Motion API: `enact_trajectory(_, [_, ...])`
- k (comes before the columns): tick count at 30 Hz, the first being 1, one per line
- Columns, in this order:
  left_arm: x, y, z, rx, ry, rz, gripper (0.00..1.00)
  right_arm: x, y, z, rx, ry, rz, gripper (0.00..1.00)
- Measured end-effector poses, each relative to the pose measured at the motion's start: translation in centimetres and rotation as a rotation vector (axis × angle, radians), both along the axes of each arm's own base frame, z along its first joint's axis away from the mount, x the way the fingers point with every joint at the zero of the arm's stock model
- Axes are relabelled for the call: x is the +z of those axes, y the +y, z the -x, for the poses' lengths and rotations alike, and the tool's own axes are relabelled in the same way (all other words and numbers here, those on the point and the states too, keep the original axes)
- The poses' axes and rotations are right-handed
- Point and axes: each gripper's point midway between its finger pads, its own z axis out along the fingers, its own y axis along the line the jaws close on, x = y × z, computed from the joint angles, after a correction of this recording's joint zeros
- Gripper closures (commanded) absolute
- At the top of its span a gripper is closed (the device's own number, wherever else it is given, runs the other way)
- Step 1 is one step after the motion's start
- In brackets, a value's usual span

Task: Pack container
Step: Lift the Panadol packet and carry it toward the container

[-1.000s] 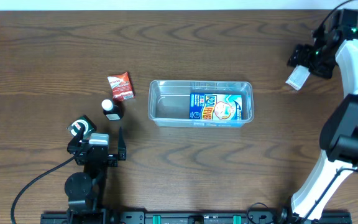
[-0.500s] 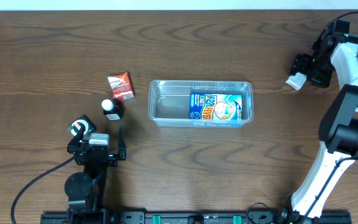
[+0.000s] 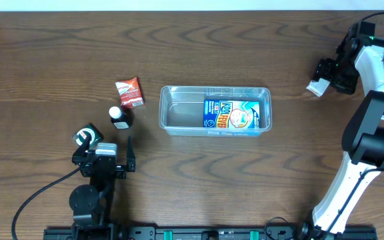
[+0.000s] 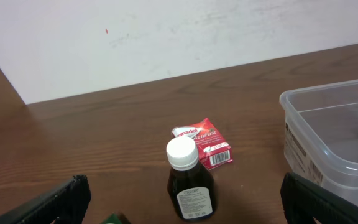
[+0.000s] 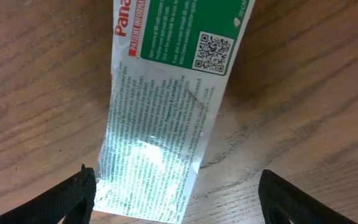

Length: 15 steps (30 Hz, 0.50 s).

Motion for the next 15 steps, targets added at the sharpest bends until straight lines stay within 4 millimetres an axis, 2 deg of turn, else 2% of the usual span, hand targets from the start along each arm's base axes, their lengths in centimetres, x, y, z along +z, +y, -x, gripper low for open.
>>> enact_trajectory(15, [0.0,-0.01,0.0,0.0,0.0,0.0,0.02,-0.33,-0.06,-0.08,0.0,0.002,0.003,0.2])
